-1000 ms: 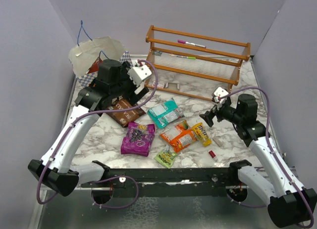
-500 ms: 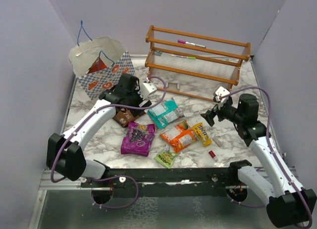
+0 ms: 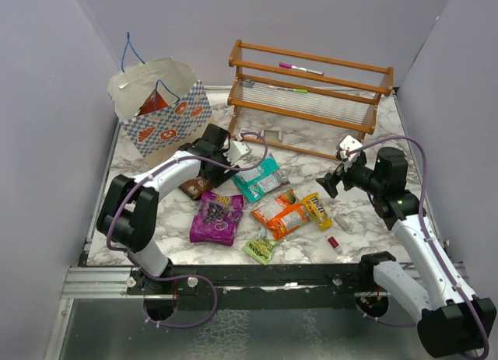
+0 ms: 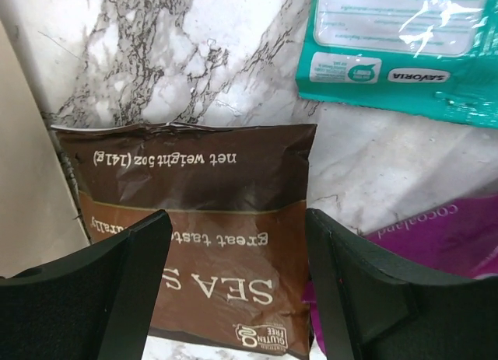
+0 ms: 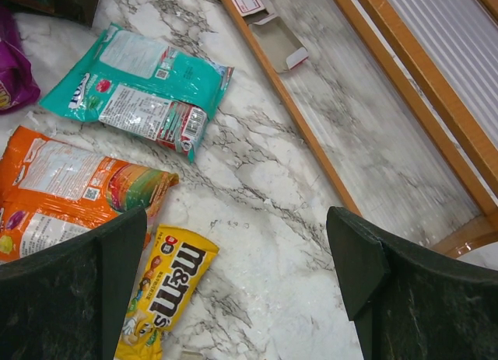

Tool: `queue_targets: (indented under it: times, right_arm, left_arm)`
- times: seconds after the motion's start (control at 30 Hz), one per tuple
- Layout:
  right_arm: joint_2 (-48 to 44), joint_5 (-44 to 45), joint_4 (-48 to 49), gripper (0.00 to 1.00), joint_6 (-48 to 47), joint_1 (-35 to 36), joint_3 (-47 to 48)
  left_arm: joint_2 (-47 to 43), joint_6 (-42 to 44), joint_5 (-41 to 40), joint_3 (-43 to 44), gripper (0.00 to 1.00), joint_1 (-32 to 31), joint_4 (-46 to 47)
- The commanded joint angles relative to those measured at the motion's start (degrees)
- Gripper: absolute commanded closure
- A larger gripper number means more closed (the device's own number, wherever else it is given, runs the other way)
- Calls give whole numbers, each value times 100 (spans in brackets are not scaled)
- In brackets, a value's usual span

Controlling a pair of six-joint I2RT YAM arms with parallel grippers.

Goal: Place the snacks into the paper bag
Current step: Pick up the snack from the center of the board.

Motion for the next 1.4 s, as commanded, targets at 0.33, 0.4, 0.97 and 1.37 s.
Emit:
queue_targets:
  times: [0.33, 0.4, 0.97, 1.37]
  right_arm:
    - [26, -174, 17, 1, -94, -56, -29]
    - [32, -174, 16, 1, -97, -51, -28]
    - [26, -212, 3, 1, -129, -63, -28]
    - [-4, -194, 3, 1, -133, -69, -33]
  left_arm:
    - [408, -174, -369, -561, 48, -31, 627]
    - [386, -228, -367, -619, 55, -33, 642]
    - [-277, -161, -51, 180, 100, -35, -350]
    - [-1219, 174, 558, 1019, 100, -33, -1005]
